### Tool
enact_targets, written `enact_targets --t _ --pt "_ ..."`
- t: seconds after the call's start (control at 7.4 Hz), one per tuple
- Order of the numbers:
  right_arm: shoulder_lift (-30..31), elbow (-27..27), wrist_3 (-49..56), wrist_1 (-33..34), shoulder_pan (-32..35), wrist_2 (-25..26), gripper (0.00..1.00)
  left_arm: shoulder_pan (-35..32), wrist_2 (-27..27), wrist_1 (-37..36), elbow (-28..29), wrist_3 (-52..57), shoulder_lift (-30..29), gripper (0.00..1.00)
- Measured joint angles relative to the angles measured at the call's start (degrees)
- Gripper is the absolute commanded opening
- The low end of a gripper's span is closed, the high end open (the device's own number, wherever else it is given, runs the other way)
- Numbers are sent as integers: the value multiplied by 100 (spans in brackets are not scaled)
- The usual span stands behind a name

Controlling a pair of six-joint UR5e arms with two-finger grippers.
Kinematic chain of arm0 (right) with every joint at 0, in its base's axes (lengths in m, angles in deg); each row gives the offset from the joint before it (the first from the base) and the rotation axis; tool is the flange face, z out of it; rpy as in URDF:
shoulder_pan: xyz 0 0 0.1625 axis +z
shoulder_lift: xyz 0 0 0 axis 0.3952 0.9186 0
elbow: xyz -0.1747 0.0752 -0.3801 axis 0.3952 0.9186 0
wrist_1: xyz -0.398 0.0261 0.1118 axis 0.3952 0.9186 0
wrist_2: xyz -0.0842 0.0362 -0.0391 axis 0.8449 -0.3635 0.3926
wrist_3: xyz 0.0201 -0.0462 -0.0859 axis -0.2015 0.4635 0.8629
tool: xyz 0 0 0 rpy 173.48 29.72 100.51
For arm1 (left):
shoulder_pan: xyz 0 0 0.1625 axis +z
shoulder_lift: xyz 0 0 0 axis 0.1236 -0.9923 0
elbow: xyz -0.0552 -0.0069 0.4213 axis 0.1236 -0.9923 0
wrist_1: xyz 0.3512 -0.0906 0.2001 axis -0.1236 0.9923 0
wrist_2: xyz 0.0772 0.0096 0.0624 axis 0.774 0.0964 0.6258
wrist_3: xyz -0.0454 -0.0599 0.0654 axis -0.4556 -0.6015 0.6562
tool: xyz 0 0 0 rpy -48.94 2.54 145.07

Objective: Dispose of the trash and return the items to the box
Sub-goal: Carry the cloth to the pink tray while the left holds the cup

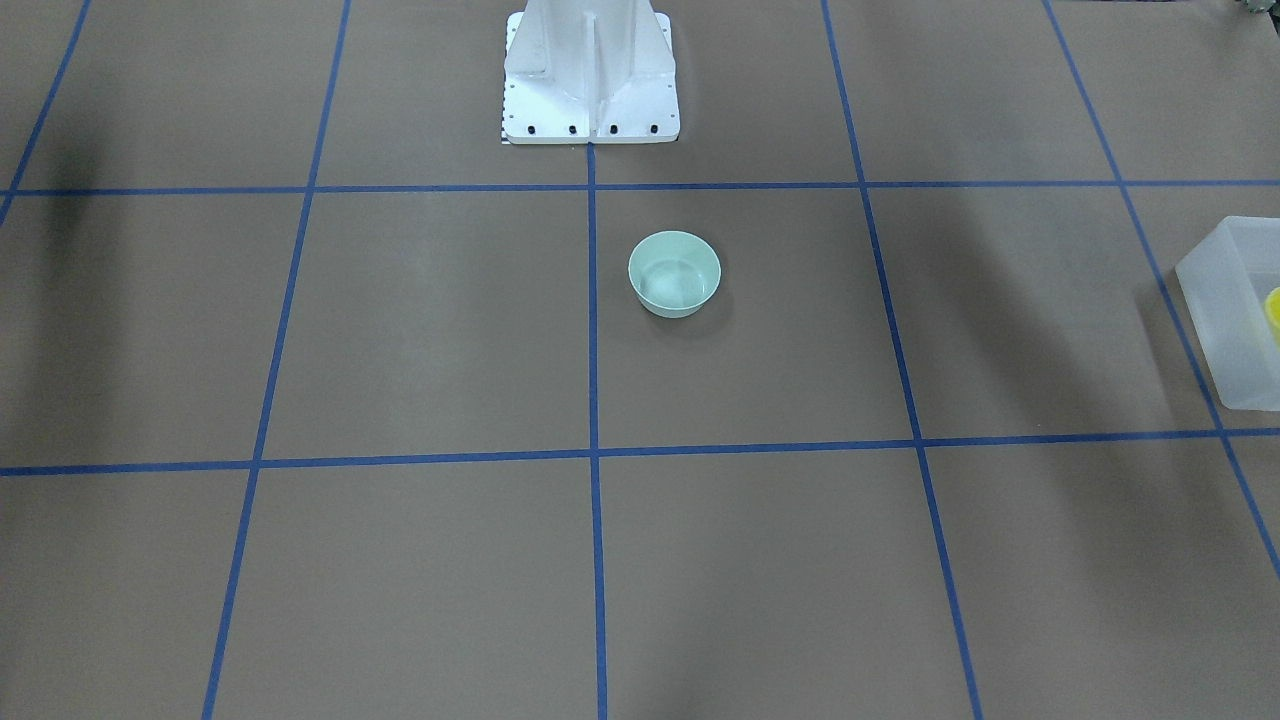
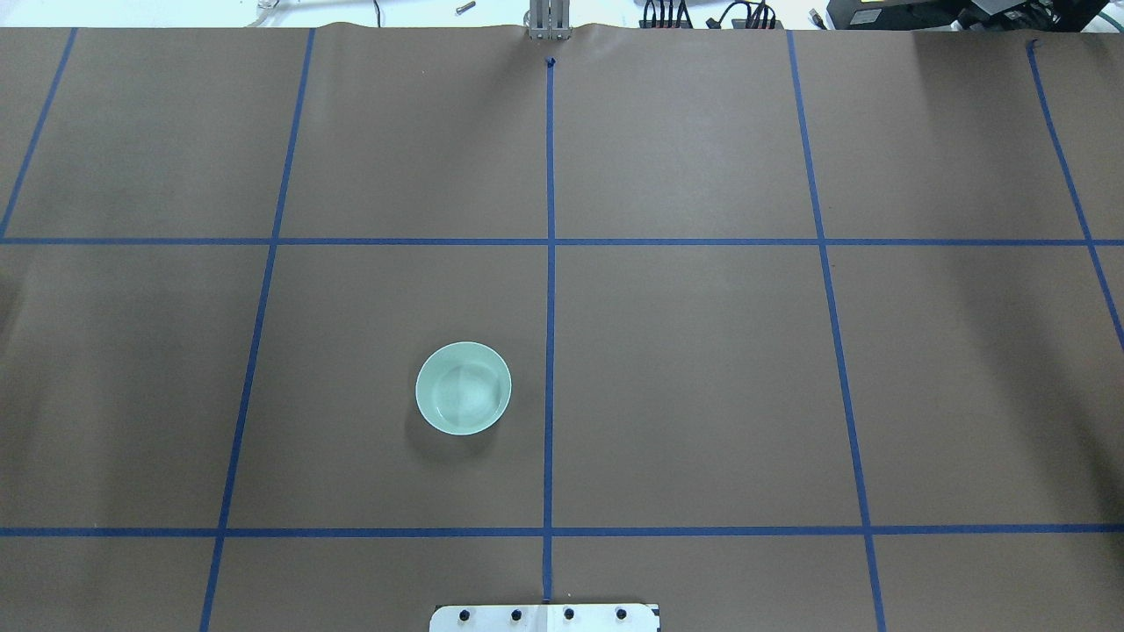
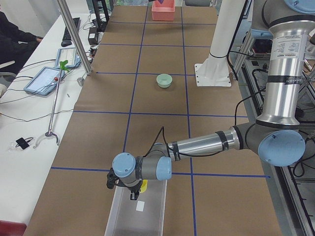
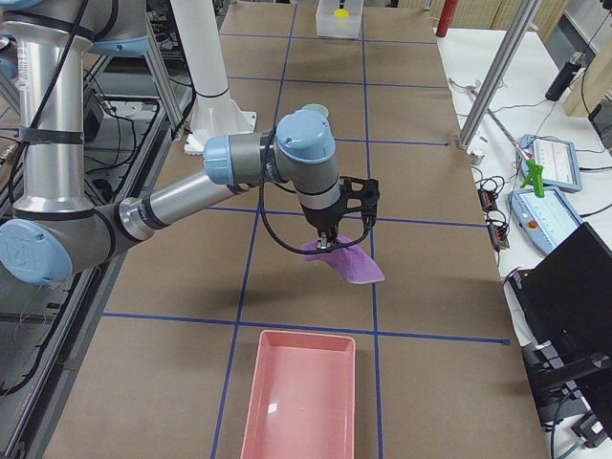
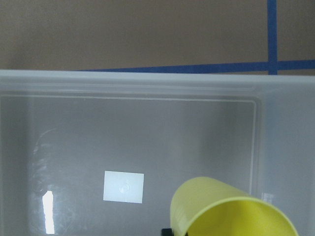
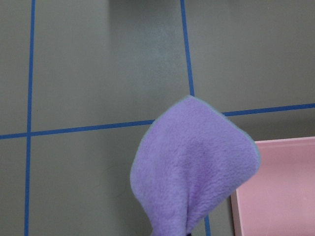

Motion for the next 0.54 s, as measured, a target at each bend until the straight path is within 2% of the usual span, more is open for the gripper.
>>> enact_targets --t 0.54 --pt "-277 350 57 2 420 594 0 -81 19 314 -236 -27 -174 98"
